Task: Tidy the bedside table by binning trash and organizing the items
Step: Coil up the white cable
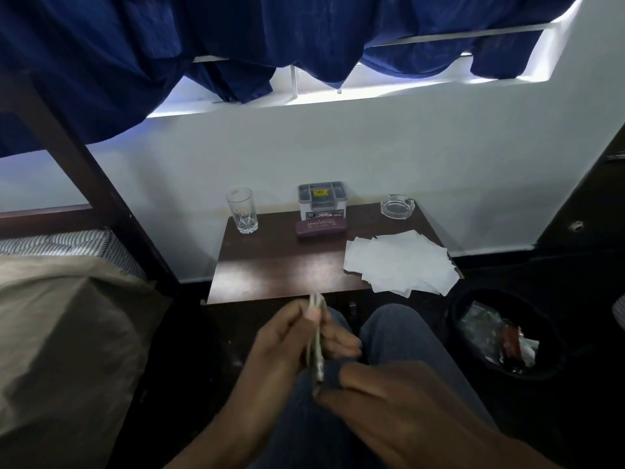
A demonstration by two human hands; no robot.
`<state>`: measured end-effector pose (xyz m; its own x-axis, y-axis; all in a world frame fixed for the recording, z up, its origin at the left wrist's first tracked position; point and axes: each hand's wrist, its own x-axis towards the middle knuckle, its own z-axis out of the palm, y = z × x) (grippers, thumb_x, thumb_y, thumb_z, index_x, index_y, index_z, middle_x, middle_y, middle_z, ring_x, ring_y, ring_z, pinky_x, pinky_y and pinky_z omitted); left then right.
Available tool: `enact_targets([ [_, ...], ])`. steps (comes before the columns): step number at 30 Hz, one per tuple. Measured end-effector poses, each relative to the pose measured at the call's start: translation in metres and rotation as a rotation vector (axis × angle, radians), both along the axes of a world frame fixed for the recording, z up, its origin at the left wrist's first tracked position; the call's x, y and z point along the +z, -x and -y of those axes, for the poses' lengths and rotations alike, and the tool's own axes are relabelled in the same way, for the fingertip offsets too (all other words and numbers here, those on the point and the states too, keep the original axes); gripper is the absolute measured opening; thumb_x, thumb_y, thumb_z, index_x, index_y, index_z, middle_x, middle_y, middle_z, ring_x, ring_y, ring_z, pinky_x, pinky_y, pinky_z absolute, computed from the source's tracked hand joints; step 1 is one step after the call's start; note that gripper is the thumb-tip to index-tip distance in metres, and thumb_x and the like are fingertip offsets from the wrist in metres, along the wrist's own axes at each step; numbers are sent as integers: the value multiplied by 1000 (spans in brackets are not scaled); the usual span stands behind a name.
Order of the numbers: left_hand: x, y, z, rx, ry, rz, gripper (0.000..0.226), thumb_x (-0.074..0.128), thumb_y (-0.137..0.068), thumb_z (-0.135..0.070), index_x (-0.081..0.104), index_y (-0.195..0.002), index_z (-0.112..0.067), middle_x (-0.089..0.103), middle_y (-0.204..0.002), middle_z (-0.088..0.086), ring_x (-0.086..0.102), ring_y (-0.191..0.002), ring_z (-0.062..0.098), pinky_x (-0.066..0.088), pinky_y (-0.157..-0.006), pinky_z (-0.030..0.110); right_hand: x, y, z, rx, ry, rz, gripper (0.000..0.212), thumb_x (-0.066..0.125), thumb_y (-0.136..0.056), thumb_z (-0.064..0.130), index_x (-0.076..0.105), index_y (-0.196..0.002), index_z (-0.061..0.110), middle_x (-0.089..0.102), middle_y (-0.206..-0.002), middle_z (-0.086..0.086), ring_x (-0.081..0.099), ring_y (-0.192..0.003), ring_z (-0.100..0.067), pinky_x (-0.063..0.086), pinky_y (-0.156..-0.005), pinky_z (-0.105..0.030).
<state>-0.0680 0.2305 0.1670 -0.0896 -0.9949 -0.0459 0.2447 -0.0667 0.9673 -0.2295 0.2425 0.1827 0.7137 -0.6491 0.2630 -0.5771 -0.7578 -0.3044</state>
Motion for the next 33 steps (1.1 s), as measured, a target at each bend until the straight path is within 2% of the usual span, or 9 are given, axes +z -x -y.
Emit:
enact_targets([
  [3, -10, 9, -9, -136, 173, 288, 29, 51, -91, -36, 55, -73, -14, 56, -64, 3, 53, -62, 16, 45, -61, 21, 4, 3, 0, 59, 87, 22, 19, 44, -92, 20, 62, -86, 22, 59, -74, 5, 47, -57, -7, 36, -47, -18],
  [6, -9, 9, -12, -236, 103, 329, 36, 47, -87, -41, 52, -71, -9, 45, -47, -4, 42, -45, 8, 36, -51, 16, 2, 12, 9, 5, 172, 150, 12, 54, -86, 32, 58, -79, 24, 55, -66, 11, 45, -52, -4, 35, -46, -15],
  [9, 1, 11, -12, -312, -41, 97, 31, 52, -83, -37, 55, -61, -15, 34, -40, -9, 30, -35, 5, 35, -45, 18, 5, 20, 22, -93, 13, 353, 26, 63, -78, 49, 52, -74, 25, 44, -62, 12, 37, -52, 1, 31, -49, -10],
  [12, 5, 4, -8, -321, -279, -214, 21, 59, -76, -28, 59, -62, -13, 26, -39, -10, 22, -31, 3, 30, -40, 20, 6, 25, 33, -90, -320, 585, 27, 67, -73, 52, 64, -80, 26, 58, -72, 8, 51, -58, -7, 42, -55, -17],
  [16, 8, -8, -2, -447, -430, -500, 23, 72, -73, -28, 61, -70, -8, 33, -39, -8, 27, -31, 4, 33, -41, 20, 3, 26, 36, -154, -705, 681, 22, 73, -75, 41, 71, -96, 35, 72, -92, 4, 65, -71, -15, 53, -58, -28],
  [22, 6, -9, 3, -601, -444, -672, 23, 41, -100, -23, 55, -94, -6, 40, -56, -3, 37, -49, 8, 43, -66, 23, 2, 21, 30, -139, -927, 770, 22, 68, -81, 30, 73, -102, 28, 70, -78, -14, 60, -55, -25, 48, -50, -29],
  [27, 6, -5, 7, -477, -499, -595, 24, 72, -79, -22, 64, -87, -1, 57, -65, 6, 58, -61, 17, 53, -69, 28, -8, 18, 28, -228, -835, 733, 22, 59, -83, 35, 70, -101, 40, 66, -75, -24, 59, -50, -30, 48, -53, -31],
  [31, 7, -1, 4, -302, -457, -379, 55, 53, -87, -24, 46, -122, 17, 46, -100, 25, 47, -92, 33, 53, -74, 31, -9, 12, 23, -263, -807, 745, 30, 57, -91, 19, 69, -101, 44, 65, -70, -24, 54, -48, -19, 45, -48, -27],
  [33, 11, 1, 1, -278, -436, -299, 48, 50, -84, -24, 58, -105, 18, 47, -85, 22, 50, -83, 30, 52, -73, 31, -9, 8, 20, -303, -814, 765, 33, 57, -90, 11, 70, -99, 40, 65, -66, -20, 52, -47, -13, 42, -44, -23],
])
